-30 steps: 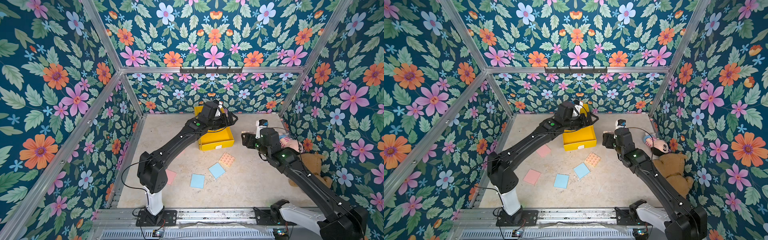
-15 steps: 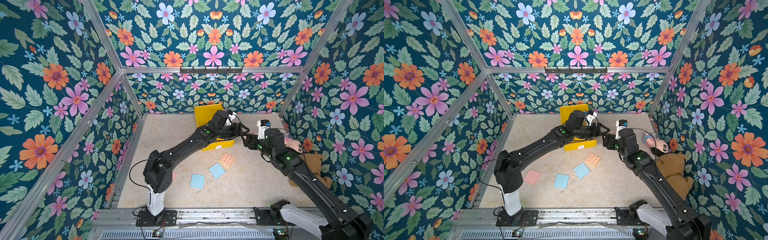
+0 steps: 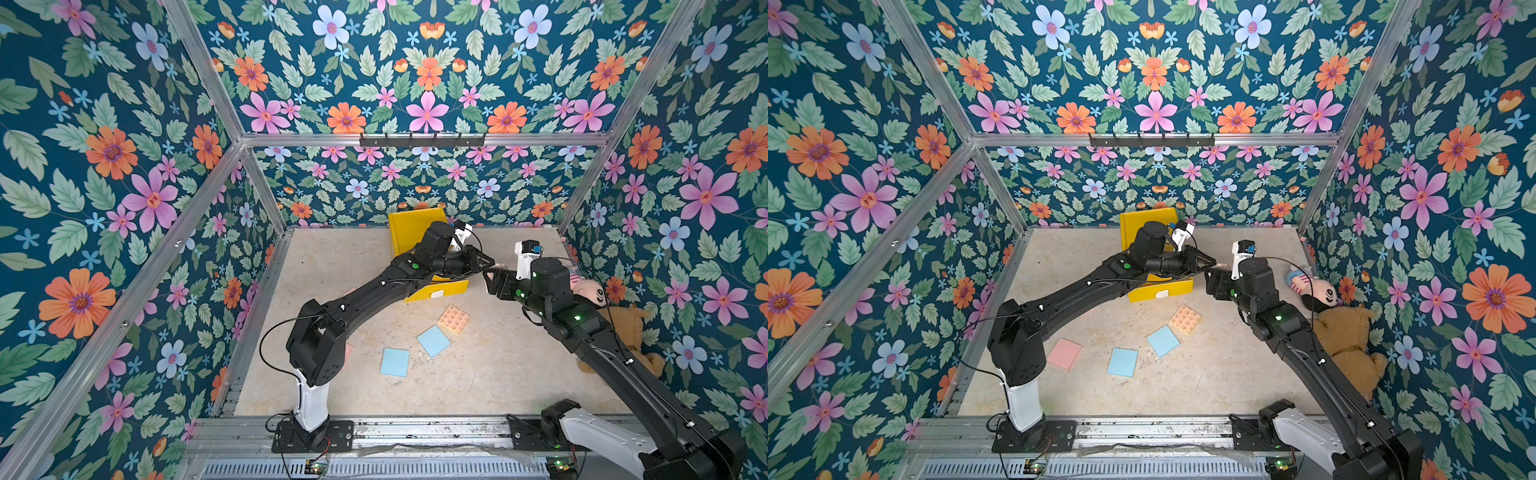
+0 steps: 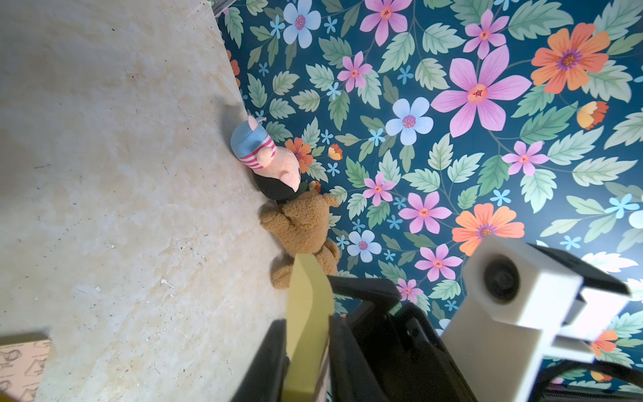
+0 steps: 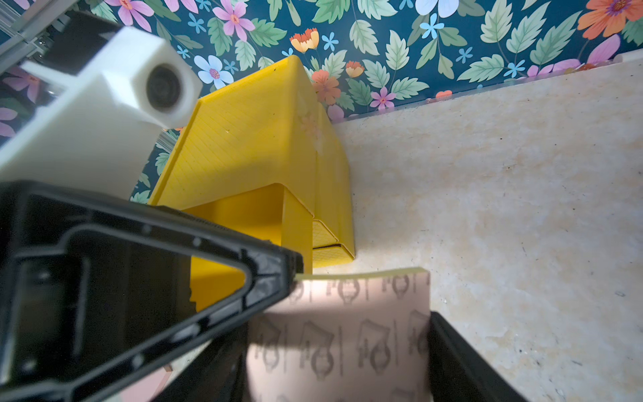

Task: Please put the sticky notes in the drawer by color
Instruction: Pick up the sticky notes from the center of the board.

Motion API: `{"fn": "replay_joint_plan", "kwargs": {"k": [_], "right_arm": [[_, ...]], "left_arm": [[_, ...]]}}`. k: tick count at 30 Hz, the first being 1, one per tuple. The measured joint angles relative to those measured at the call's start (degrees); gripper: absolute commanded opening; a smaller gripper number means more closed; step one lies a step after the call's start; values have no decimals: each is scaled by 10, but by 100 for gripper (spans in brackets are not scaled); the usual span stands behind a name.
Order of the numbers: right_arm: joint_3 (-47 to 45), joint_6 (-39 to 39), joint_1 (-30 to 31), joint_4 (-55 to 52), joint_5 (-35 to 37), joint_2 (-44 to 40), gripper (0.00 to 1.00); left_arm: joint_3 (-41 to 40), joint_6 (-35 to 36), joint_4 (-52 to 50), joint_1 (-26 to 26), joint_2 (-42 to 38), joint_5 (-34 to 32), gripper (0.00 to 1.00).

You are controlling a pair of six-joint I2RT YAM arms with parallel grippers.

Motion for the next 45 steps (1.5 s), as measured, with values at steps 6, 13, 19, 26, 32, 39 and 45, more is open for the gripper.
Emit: {"fn": "replay_joint_plan", "kwargs": {"k": [6, 13, 19, 26, 32, 39, 45], "right_arm": [[0, 1, 0, -1, 2, -6, 79], [0, 4, 1, 0, -20, -25, 99], [-35, 62, -54, 86, -141, -79, 99], [-163, 312, -151, 355, -330, -103, 99], [-222, 500, -155, 608, -401, -79, 93], [-234, 604, -156, 759, -431, -56, 69], [-213, 610, -156, 751, -440, -68, 57]], "left_arm": [[5, 1, 0, 2, 2, 5, 0], [-7, 6, 21, 12, -8, 16, 0], [-85, -6, 89, 65, -51, 44, 0], [-150, -88, 220, 101, -104, 71, 0], [-164, -211, 364, 99, -104, 89, 0], [-135, -272, 433, 83, -89, 97, 0], [-136, -272, 432, 80, -87, 100, 0]]}}
